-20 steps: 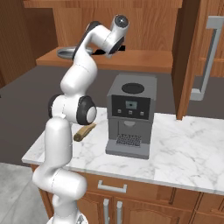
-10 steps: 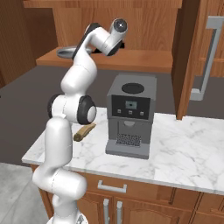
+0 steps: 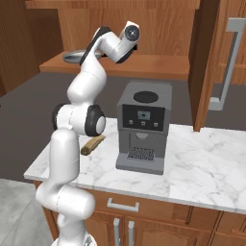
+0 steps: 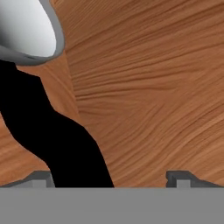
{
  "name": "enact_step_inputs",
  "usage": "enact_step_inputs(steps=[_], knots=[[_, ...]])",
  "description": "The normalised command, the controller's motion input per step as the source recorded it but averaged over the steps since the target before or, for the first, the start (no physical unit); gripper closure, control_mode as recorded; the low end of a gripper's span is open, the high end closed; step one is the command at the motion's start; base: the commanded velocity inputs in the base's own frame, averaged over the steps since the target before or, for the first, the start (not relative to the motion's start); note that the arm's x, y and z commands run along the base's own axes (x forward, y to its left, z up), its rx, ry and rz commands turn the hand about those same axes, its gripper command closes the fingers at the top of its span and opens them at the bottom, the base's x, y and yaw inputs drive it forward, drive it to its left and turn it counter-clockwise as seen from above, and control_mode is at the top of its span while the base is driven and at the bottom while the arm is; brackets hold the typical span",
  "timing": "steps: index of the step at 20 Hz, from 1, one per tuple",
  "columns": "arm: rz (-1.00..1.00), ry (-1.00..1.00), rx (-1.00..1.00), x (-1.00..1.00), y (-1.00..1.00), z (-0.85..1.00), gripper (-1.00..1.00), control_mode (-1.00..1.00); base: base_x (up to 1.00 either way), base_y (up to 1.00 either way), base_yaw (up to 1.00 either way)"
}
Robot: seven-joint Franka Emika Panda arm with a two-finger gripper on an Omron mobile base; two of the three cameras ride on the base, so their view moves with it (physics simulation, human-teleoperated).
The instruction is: Pick the pan from the cabinet and place it on the stove. Then turn on the stove burner for the pan.
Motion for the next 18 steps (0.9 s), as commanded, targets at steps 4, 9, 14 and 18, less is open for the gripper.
enact_step_inputs(steps=[4,9,14,18], knots=[[0.0,-0.01,-0.02,0.14,0.3,-0.45,-1.0,-1.0,0.0,0.0,0.0],[0.0,0.0,-0.03,0.32,0.47,-0.63,-1.0,-1.0,0.0,0.0,0.0],[0.0,0.0,-0.03,0.36,0.53,-0.62,-1.0,-1.0,0.0,0.0,0.0],[0.0,0.0,-0.02,0.33,0.53,-0.64,-1.0,-1.0,0.0,0.0,0.0]])
